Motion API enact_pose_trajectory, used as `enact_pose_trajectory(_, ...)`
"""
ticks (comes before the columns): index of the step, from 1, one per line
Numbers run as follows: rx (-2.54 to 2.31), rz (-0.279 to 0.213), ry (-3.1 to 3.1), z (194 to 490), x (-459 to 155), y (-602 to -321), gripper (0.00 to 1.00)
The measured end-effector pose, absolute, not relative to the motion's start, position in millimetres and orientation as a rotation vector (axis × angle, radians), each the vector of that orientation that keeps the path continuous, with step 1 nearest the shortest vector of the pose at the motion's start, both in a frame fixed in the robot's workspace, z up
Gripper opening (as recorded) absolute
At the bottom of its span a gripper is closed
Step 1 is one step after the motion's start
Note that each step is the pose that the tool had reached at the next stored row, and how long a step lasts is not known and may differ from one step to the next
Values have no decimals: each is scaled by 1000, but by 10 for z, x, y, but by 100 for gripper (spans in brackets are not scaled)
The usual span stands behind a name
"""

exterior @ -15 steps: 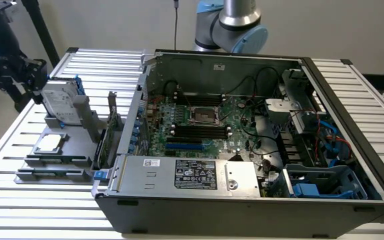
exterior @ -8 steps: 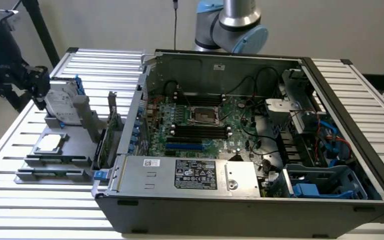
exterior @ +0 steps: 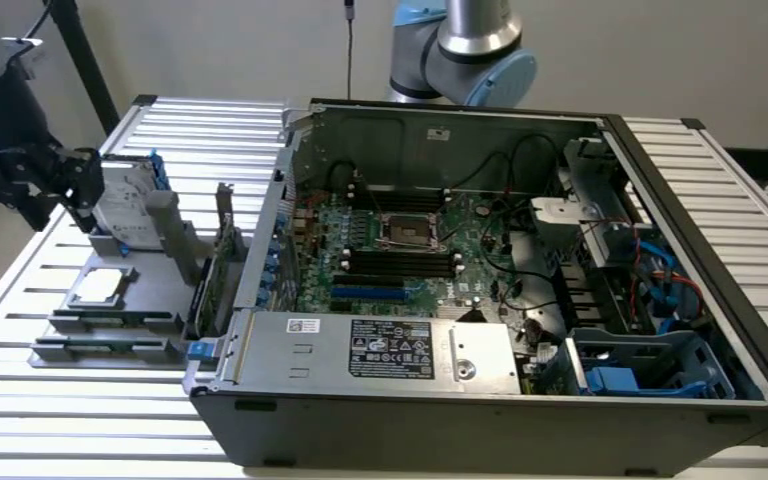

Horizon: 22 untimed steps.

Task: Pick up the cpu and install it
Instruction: 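Pick up the cpu and move it towards the insertion slot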

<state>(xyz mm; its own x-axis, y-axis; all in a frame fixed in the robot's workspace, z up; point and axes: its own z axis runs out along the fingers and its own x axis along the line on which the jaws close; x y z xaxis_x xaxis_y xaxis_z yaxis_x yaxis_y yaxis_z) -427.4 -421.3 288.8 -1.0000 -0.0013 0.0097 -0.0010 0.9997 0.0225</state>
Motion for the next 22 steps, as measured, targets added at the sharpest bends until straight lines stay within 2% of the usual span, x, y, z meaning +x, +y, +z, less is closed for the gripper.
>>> enact_pose_trajectory(22, 6, -37, -3132, 2488, -4273, -4292, 56)
